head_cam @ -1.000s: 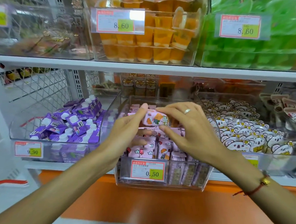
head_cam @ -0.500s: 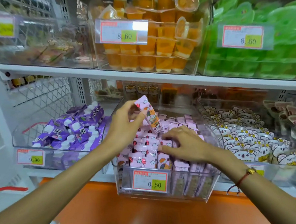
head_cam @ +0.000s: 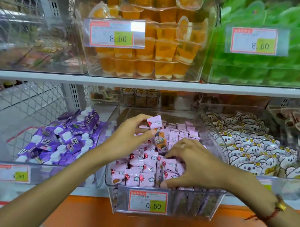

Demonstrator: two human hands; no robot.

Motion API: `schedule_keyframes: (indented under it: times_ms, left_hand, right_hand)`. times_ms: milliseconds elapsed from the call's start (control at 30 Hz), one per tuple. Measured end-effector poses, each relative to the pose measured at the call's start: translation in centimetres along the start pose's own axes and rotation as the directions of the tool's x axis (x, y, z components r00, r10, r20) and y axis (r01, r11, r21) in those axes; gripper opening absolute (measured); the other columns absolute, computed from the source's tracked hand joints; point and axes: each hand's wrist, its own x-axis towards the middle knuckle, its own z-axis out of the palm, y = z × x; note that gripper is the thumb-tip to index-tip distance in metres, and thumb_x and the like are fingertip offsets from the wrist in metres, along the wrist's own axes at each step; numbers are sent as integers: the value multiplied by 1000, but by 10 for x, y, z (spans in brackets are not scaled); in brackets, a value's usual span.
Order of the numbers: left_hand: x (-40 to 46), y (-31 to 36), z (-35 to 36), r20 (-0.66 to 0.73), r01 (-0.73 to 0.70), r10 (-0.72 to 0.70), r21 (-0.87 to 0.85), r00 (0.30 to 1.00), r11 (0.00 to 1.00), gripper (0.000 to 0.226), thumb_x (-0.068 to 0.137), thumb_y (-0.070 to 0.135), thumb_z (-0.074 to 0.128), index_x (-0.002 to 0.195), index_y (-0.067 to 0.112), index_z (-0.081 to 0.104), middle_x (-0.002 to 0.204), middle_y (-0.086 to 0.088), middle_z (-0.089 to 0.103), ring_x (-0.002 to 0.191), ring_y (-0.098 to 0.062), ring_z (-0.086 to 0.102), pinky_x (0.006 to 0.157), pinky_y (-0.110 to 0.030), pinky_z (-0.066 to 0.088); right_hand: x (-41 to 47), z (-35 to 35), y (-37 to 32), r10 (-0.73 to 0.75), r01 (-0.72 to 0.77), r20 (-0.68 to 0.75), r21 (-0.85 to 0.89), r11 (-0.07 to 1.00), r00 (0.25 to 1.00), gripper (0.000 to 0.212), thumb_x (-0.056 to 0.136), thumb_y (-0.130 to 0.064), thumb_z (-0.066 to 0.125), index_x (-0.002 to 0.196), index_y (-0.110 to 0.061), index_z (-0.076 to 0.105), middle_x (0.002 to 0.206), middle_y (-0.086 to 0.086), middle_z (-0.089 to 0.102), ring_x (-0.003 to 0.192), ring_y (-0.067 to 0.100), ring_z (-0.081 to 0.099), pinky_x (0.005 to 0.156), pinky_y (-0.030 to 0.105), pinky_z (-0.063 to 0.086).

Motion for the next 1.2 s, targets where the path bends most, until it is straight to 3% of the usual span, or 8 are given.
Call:
schedule_keyframes:
  times_ms: [167,333,533,633,767,867,967,1200]
  left_hand:
    - [8,-1,10,127,1,-56,399,990,917,39,89,32,62,123,31,43,109,10,59,97,-5,62,82,-25,51]
    - [20,-3,20,248,-120,-123,773,961,623,30,92,44,52,117,30,61,122,6,61,115,-18,50,93,-39,44]
    - [-9,-4,18,74,-77,34,722,997,688,32,98,41,40,123,31,57,130,12,55,119,-9,45,97,-32,37]
    - [-33,3,17,27,-62,58,660,998,748,29,97,44,41,118,35,58,122,17,58,113,-4,48,93,-34,44]
    - [-40,6,17,43,-52,31,674,999,737,29,98,35,42,125,33,54,128,15,55,119,-7,46,95,-37,43]
    - [-38,2,20,82,-63,12,659,997,749,38,97,42,40,133,33,49,136,15,50,125,-6,42,100,-36,39]
    - [-36,-6,24,175,-95,-31,663,984,743,45,94,53,38,136,36,45,140,18,45,126,-4,36,102,-28,34]
    - [-33,-10,24,145,-78,-21,645,989,760,49,90,55,48,133,33,47,135,15,48,124,-5,36,99,-27,33]
  right_hand:
    - [-3,-3,-5,-28,28,-3,-25,999,1000,84,63,-81,55,128,-28,53,124,-11,51,112,7,35,90,24,28]
    - [-10,-10,2,-15,13,14,164,986,1000,70,65,-74,62,123,-37,53,112,-16,52,105,2,40,92,24,38]
    - [-15,-11,1,-9,23,-93,151,988,996,54,76,-64,60,121,-34,60,109,-17,56,98,-2,45,85,23,43]
    - [-13,-7,-5,3,8,-93,126,992,996,58,78,-62,60,125,-27,60,109,-11,62,91,-2,49,74,10,39]
    - [-9,-1,-17,17,-4,-46,260,965,999,58,79,-53,67,129,-26,57,128,-11,60,110,-3,55,90,11,41]
    - [-11,-2,-19,6,-25,46,418,908,999,51,79,-48,69,125,-28,59,116,-18,64,93,-17,54,82,3,41]
    - [-15,-12,-12,15,-57,87,504,862,996,23,92,-33,58,110,-25,68,94,-1,71,77,9,65,71,28,52]
    - [12,-12,2,127,-96,-170,178,979,977,25,92,-22,56,114,-24,66,117,-5,63,98,9,54,76,23,37]
